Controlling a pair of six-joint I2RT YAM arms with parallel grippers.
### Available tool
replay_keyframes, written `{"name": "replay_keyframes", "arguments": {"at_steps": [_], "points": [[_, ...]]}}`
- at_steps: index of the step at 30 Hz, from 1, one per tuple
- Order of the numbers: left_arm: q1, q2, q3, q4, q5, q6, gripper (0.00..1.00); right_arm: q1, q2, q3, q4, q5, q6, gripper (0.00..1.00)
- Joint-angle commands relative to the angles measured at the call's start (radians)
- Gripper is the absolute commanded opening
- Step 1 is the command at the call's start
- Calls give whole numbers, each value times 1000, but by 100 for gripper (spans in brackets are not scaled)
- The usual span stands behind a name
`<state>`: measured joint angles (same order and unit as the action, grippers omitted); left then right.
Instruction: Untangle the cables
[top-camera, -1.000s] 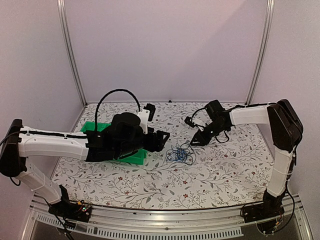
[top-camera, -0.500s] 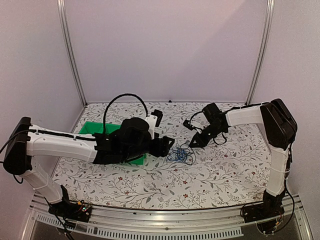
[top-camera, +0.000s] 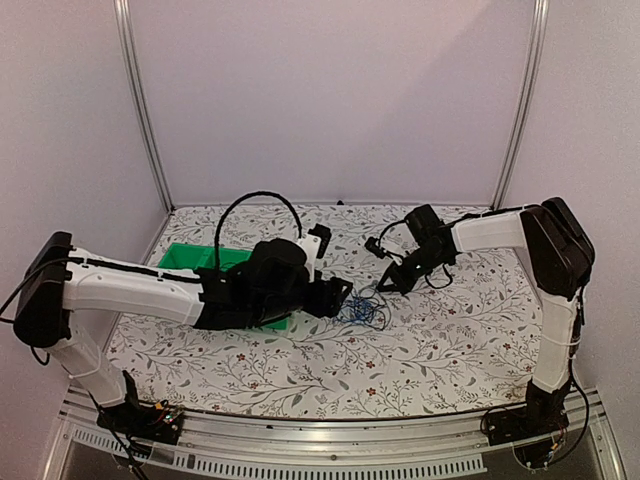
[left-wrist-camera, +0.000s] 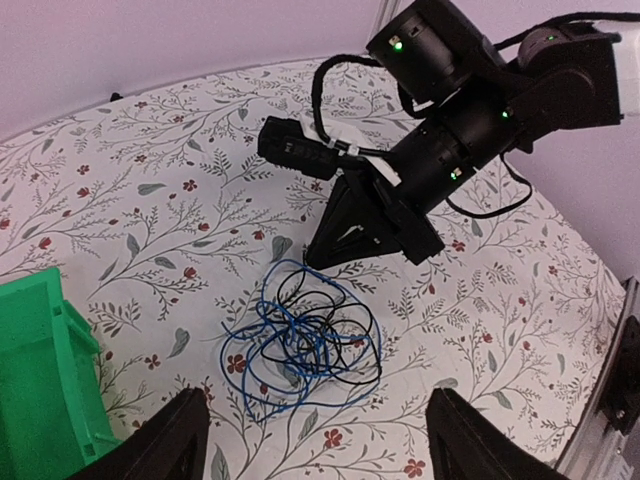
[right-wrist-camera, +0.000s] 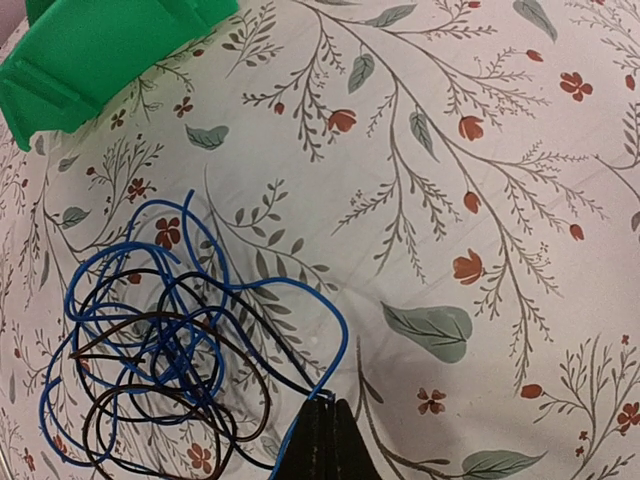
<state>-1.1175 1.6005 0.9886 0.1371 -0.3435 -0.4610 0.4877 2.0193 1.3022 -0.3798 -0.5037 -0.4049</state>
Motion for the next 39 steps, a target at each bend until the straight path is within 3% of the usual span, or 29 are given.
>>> {"name": "replay_keyframes", "arguments": {"at_steps": [1, 14, 17, 20, 28, 39], "points": [[-15, 21, 20, 19, 0, -12, 77, -5, -28, -14, 35, -7, -4, 0], [-18, 245, 221, 5, -42, -20, 80, -6, -329, -108, 49, 18, -4, 1], [-18, 278, 273, -61, -79, -71, 79, -5, -279, -86, 49, 23, 14, 26], [-18, 268, 266, -95, -114, -149, 78, -5, -186, -29, 16, 1, 14, 36], [-18, 224, 202, -77, -98, -185, 77, -6, -15, 122, -41, -17, 46, 38], [-18, 220, 199, -77, -95, -174, 77, -8, 43, 103, -40, -22, 72, 35]]}}
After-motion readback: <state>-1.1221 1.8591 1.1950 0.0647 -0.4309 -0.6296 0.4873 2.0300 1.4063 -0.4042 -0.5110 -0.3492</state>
